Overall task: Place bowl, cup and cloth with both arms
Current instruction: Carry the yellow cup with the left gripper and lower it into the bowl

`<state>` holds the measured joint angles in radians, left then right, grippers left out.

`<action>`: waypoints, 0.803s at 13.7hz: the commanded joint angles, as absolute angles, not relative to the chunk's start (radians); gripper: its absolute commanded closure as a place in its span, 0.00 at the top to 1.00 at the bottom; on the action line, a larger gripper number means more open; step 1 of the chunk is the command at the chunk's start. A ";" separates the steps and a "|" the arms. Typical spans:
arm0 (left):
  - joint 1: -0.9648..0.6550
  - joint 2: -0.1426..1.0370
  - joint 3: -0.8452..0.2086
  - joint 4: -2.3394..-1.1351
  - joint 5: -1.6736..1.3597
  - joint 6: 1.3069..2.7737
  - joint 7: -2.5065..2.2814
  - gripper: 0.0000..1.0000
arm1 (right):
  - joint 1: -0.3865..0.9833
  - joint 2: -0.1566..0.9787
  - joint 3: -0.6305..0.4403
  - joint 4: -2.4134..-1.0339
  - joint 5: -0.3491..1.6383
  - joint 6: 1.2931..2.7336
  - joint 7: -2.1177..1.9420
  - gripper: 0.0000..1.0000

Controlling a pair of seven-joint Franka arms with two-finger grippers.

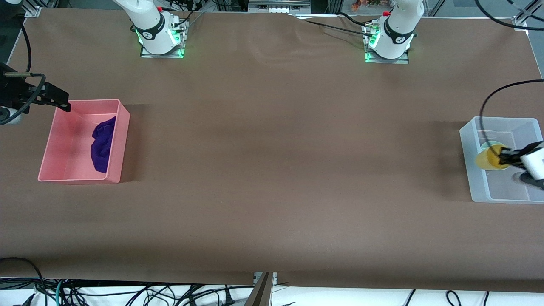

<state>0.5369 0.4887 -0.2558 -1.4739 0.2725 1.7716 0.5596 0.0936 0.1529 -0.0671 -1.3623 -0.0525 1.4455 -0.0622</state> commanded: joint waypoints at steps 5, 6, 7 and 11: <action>0.729 0.635 -0.267 -1.559 0.307 2.044 0.813 0.00 | 0.092 0.146 -0.061 -1.367 -0.066 1.447 -0.083 1.00; 0.742 0.652 -0.267 -1.559 0.307 2.060 0.822 0.00 | 0.091 0.146 -0.061 -1.367 -0.064 1.448 -0.081 1.00; 0.752 0.666 -0.267 -1.559 0.307 2.069 0.825 0.00 | 0.091 0.146 -0.061 -1.367 -0.063 1.448 -0.081 1.00; 0.753 0.628 -0.278 -1.552 0.299 2.027 0.825 1.00 | 0.089 0.146 -0.061 -1.367 -0.061 1.448 -0.081 1.00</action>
<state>0.7466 0.6762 -0.2558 -1.5555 0.2783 2.0659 0.8129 0.0945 0.1529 -0.0665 -1.3623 -0.0530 1.4456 -0.0648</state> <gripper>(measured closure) 0.714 0.000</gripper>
